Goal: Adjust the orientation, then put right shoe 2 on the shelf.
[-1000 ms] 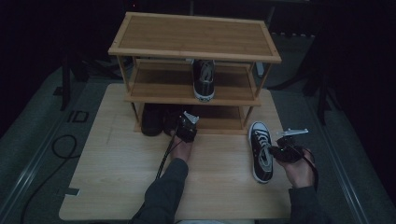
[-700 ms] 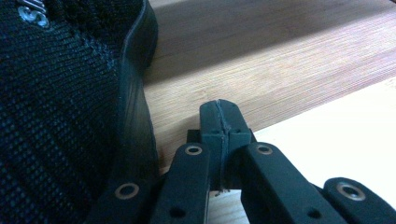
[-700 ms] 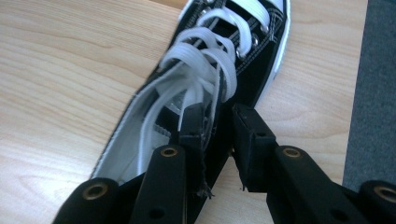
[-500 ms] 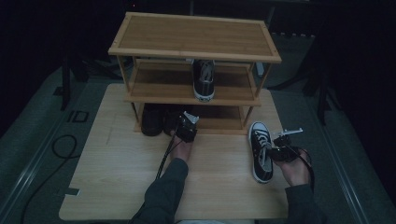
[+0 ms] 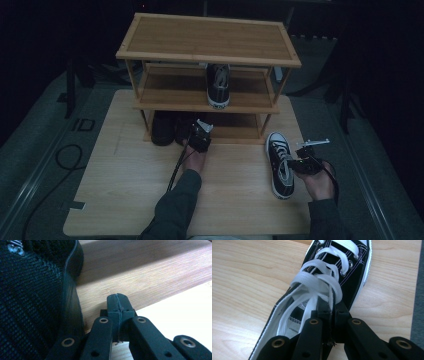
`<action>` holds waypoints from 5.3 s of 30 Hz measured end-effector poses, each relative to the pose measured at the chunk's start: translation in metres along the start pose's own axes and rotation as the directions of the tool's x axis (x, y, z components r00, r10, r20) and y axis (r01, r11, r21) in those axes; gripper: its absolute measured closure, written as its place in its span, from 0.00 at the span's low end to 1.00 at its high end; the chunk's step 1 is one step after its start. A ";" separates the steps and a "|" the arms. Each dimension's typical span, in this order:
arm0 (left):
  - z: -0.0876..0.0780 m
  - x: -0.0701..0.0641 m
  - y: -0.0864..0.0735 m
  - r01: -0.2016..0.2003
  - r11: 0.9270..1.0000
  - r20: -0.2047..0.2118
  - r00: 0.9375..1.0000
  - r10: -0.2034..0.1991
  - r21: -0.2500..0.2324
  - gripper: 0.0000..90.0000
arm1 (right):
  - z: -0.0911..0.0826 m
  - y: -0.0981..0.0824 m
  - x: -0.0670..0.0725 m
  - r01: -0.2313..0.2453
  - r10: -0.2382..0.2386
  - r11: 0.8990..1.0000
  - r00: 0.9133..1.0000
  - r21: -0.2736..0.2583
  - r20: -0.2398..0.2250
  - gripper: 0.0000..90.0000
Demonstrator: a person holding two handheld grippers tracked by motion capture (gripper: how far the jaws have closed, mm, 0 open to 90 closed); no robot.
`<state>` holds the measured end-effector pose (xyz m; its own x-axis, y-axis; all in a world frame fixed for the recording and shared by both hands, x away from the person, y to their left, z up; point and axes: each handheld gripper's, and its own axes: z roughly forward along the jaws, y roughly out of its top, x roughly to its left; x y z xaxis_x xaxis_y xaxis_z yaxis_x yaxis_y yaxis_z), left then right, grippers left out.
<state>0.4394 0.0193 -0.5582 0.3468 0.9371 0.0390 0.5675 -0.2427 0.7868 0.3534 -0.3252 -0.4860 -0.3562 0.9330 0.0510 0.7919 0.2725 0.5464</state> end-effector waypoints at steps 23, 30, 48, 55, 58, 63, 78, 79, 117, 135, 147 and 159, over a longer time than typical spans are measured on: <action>0.000 0.000 0.000 -0.005 1.000 -0.001 1.000 0.005 0.000 1.00 | -0.021 -0.004 -0.003 -0.007 0.004 0.999 0.999 -0.054 -0.053 0.97; 0.000 -0.001 0.000 -0.006 1.000 -0.004 1.000 0.006 0.000 1.00 | -0.026 -0.003 -0.004 0.012 -0.017 0.997 0.998 -0.071 -0.067 0.97; 0.000 0.000 0.000 0.000 1.000 0.001 1.000 0.000 0.000 1.00 | -0.037 0.010 0.006 0.089 -0.103 0.991 0.984 -0.102 -0.148 0.97; 0.000 0.000 0.000 0.001 1.000 0.002 1.000 -0.001 0.000 1.00 | -0.039 0.016 0.009 0.121 -0.139 0.986 0.975 -0.110 -0.172 0.97; 0.000 0.000 0.000 0.001 1.000 0.001 1.000 -0.001 0.000 1.00 | -0.040 0.019 0.011 0.129 -0.148 0.985 0.973 -0.112 -0.177 0.97; 0.000 0.000 0.000 0.001 1.000 0.002 1.000 -0.001 0.000 1.00 | -0.040 0.026 0.016 0.159 -0.179 0.980 0.966 -0.117 -0.184 0.97; 0.000 0.000 0.000 0.001 1.000 0.002 1.000 -0.001 0.000 1.00 | -0.042 0.043 0.028 0.236 -0.268 0.960 0.929 -0.147 -0.256 0.97; 0.000 0.000 0.000 0.002 1.000 0.002 1.000 -0.002 0.000 1.00 | -0.042 0.044 0.028 0.242 -0.275 0.958 0.925 -0.151 -0.262 0.97; 0.000 0.000 0.000 -0.002 1.000 -0.001 1.000 0.002 0.000 1.00 | -0.080 0.081 0.040 0.323 -0.398 0.912 0.845 -0.251 -0.356 0.97; 0.000 -0.001 0.000 0.000 1.000 -0.002 1.000 0.000 -0.001 1.00 | -0.099 0.094 0.041 0.329 -0.425 0.898 0.821 -0.293 -0.380 0.97; 0.000 -0.001 0.000 -0.005 1.000 -0.003 1.000 0.005 0.001 1.00 | -0.116 0.101 0.040 0.307 -0.432 0.891 0.803 -0.335 -0.411 0.97; 0.000 -0.001 0.000 -0.004 1.000 -0.001 1.000 0.004 0.001 1.00 | -0.135 0.111 0.039 0.296 -0.439 0.879 0.806 -0.373 -0.397 0.97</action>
<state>0.4393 0.0186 -0.5582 0.3480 0.9365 0.0432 0.5666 -0.2468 0.7862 0.3609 -0.2904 -0.3107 -0.8318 0.5390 0.1327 0.4062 0.4282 0.8073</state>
